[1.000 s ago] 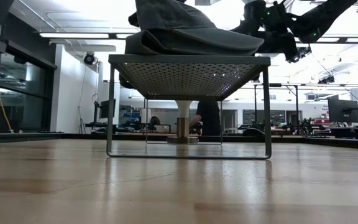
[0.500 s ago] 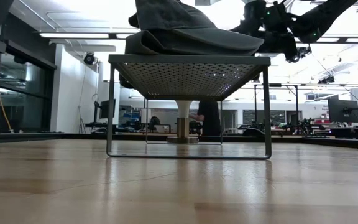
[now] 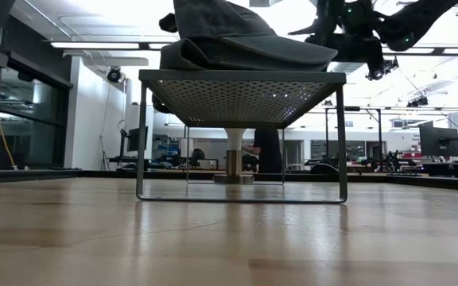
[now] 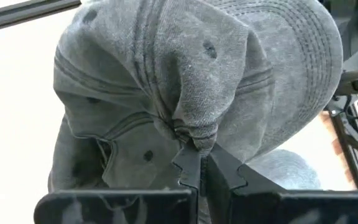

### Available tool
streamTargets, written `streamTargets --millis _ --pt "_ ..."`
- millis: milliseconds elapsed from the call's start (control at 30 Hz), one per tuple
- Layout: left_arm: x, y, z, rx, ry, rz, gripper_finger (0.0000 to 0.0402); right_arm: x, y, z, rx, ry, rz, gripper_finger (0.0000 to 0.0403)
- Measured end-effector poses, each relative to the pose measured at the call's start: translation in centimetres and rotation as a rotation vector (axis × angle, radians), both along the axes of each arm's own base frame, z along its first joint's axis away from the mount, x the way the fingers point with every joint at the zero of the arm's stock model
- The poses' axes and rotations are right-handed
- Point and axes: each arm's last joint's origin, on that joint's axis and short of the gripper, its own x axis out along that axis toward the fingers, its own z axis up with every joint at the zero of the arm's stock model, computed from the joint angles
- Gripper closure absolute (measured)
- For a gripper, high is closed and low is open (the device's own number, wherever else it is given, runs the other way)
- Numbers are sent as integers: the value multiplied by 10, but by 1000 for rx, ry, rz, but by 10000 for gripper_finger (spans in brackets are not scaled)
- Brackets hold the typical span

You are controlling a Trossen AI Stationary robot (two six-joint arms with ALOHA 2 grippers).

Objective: Pick & Place hat
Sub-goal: Stack the black cap on the black cap on the shelf

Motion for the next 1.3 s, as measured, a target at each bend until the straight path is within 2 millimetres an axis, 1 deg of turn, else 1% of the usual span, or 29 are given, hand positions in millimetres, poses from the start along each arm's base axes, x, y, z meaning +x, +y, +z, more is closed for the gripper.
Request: streamTargets --millis 267,433,500,600,700,867,933,1067,1133,1300 --pt "-14 -4 17 24 -41 9 400 -14 -2 12 -19 -31 -39 213" --pt "-19 -5 15 -1 10 23 400 -25 -3 21 -37 -57 -36 213" --pt "-19 -9 14 5 22 22 401 -29 -2 26 -82 -81 -42 214" --pt "-17 -9 15 10 0 22 401 -33 2 33 -202 -130 -64 222" --pt "-14 -9 17 7 -32 15 401 -35 5 37 -296 -163 -83 238" --pt "-7 -8 23 9 -134 -23 401 -32 9 38 -400 -192 -87 267" --pt "-6 -8 23 9 -140 -25 401 -30 10 38 -449 -200 -106 276" --pt "1 -6 15 -4 -113 -28 401 -27 12 38 -595 -219 -150 299" --pt "7 -6 10 -16 -107 -38 401 -25 13 38 -651 -222 -165 317" --pt "14 -6 3 -24 -94 -53 401 -20 18 33 -734 -214 -141 388"
